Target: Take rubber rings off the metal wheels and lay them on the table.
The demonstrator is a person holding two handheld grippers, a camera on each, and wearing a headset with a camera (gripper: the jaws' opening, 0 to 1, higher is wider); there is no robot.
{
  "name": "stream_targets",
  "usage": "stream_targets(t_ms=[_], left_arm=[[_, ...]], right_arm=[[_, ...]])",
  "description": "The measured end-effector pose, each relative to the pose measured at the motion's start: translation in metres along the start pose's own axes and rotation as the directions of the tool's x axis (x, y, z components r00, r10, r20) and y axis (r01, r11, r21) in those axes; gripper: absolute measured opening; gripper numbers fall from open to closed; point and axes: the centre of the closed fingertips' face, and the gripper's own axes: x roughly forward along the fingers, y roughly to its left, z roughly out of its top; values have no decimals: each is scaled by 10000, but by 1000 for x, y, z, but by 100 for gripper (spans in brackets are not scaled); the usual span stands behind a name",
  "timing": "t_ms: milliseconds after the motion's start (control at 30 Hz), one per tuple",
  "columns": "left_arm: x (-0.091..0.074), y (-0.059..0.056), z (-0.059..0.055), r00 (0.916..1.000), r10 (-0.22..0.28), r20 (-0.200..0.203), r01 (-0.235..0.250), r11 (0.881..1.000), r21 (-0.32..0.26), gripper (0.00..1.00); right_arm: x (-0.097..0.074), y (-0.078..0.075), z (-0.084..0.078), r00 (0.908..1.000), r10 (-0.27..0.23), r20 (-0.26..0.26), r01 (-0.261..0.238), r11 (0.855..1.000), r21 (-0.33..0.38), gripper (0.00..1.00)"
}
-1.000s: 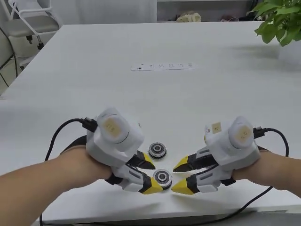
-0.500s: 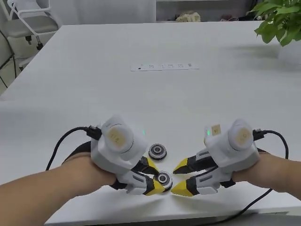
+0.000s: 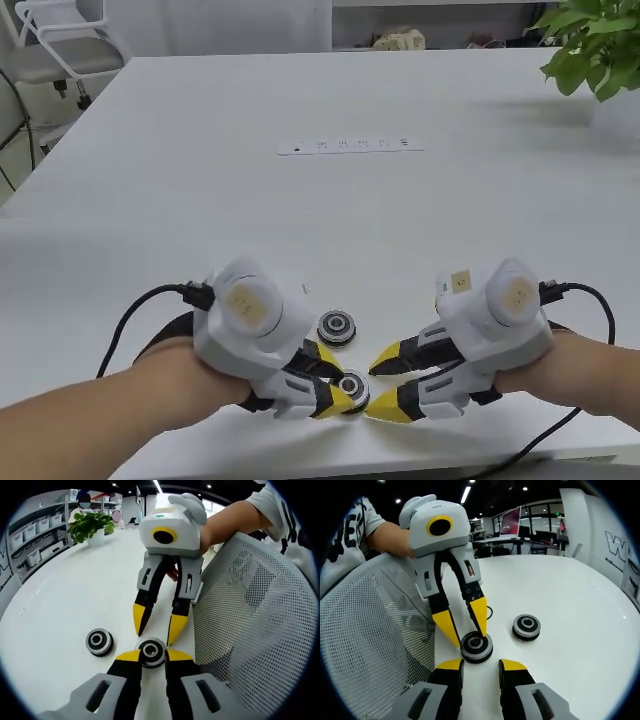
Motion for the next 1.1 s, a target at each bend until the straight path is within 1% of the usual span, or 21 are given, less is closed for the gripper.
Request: stream_targets(t_ms=[167,433,633,1100], left_arm=[[0,2,0,9999,153,-60,-152,9996,255,9],[0,4,-1,9996,255,-79,-252,9993,269,8],[0,5,-1,9995,304,-96,-301,9990,318,7],[0,6,-1,9994,346,-86,-344,9991,257,7]], right_arm=[[0,0,1,10000,-13,30,12,10000,29,25],[0,0,3,9999,-13,119,13,10000,32,25],[1,2,7,9998,1,214,1,9999,-117,24],[7,5,5,9998,110,146,-108,9998,-149,21]])
